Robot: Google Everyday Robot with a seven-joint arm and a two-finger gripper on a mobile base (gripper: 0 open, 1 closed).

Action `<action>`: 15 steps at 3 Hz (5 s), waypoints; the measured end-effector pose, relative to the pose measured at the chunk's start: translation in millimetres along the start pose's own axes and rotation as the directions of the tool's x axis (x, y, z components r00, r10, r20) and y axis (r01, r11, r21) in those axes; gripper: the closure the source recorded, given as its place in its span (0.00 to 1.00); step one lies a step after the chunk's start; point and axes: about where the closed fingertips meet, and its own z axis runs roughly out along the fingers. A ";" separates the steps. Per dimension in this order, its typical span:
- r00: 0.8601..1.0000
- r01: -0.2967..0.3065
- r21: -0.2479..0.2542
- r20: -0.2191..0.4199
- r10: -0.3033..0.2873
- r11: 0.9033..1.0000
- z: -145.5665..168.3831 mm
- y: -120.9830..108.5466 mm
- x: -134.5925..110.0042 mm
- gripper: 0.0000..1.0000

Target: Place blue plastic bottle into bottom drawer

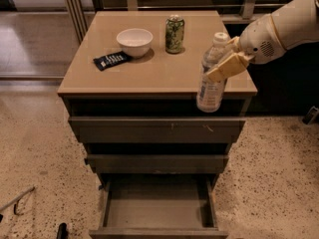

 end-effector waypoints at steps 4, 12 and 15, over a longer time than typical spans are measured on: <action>0.999 0.039 0.045 0.029 -0.041 0.998 63.7 63.0 95.3 1.00; 0.991 0.107 -0.162 0.099 -0.092 0.981 285.5 121.1 344.1 1.00; 0.975 0.193 -0.093 0.130 -0.181 0.977 389.7 103.2 428.2 1.00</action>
Offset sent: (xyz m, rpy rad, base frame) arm -0.0322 0.0021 -0.0624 -0.0612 -0.0210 0.0005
